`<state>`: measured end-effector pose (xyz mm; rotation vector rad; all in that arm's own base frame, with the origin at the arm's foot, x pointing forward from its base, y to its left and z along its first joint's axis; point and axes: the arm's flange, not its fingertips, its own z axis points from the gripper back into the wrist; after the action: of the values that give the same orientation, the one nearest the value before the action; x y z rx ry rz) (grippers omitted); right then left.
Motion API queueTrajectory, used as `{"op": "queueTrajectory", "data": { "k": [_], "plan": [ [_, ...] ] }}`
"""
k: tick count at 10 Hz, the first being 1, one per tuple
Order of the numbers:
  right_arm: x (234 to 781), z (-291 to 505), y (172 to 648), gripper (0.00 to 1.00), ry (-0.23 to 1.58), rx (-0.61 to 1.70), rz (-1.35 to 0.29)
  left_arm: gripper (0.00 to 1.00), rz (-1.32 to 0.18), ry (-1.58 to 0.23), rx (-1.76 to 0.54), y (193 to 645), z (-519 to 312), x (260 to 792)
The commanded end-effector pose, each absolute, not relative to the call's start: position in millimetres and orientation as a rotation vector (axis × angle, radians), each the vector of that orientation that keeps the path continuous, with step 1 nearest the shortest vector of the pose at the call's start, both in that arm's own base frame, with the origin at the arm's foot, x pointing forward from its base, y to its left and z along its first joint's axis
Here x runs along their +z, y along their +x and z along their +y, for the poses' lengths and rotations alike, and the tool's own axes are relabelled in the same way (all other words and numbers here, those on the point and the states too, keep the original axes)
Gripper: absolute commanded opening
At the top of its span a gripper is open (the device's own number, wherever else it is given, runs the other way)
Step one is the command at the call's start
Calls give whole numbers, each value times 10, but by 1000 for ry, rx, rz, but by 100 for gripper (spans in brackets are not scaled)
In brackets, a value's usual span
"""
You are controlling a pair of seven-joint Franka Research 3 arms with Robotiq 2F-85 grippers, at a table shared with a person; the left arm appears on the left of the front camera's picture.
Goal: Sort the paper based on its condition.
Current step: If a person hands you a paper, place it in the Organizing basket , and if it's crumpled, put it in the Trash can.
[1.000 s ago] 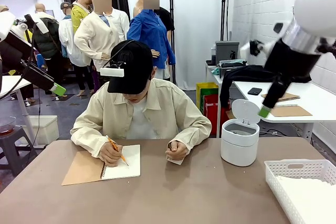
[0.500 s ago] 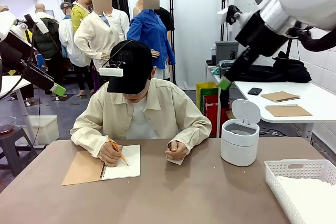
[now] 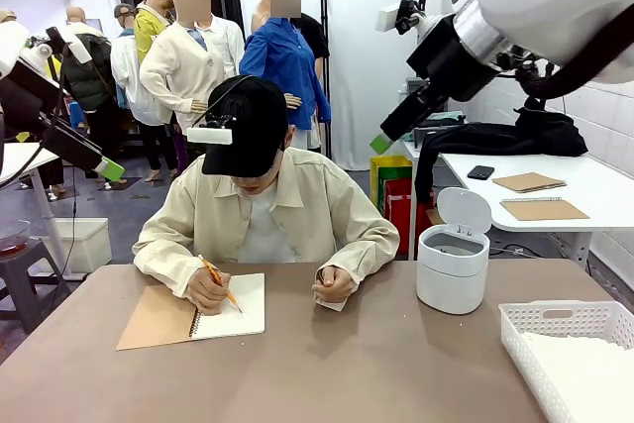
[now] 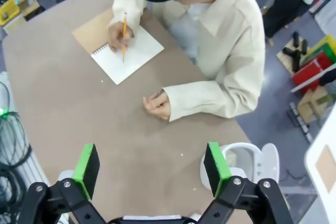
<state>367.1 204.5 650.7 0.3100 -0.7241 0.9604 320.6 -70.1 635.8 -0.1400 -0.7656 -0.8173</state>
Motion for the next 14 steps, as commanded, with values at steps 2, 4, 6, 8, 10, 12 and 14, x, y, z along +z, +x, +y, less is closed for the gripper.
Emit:
{"op": "queueTrajectory", "data": {
  "k": [2,4,6,8,10,12,14],
  "plan": [
    [6507,2045,3671,100,310,960,-724,100,-767,-135,-821,3206,-693,6362],
    [6507,2045,3671,100,310,960,-724,100,-767,-135,-821,3206,-693,6362],
    [6507,2045,3671,100,310,960,-724,100,-767,-135,-821,3206,-693,6362],
    [6507,2045,3671,100,310,960,-724,100,-767,-135,-821,3206,-693,6362],
    [6507,2045,3671,100,310,960,-724,100,-767,-135,-821,3206,-693,6362],
    [6507,2045,3671,100,310,960,-724,100,-767,-135,-821,3206,-693,6362],
    [6507,2045,3671,100,310,960,-724,100,-767,-135,-821,3206,-693,6362]
  ]
}}
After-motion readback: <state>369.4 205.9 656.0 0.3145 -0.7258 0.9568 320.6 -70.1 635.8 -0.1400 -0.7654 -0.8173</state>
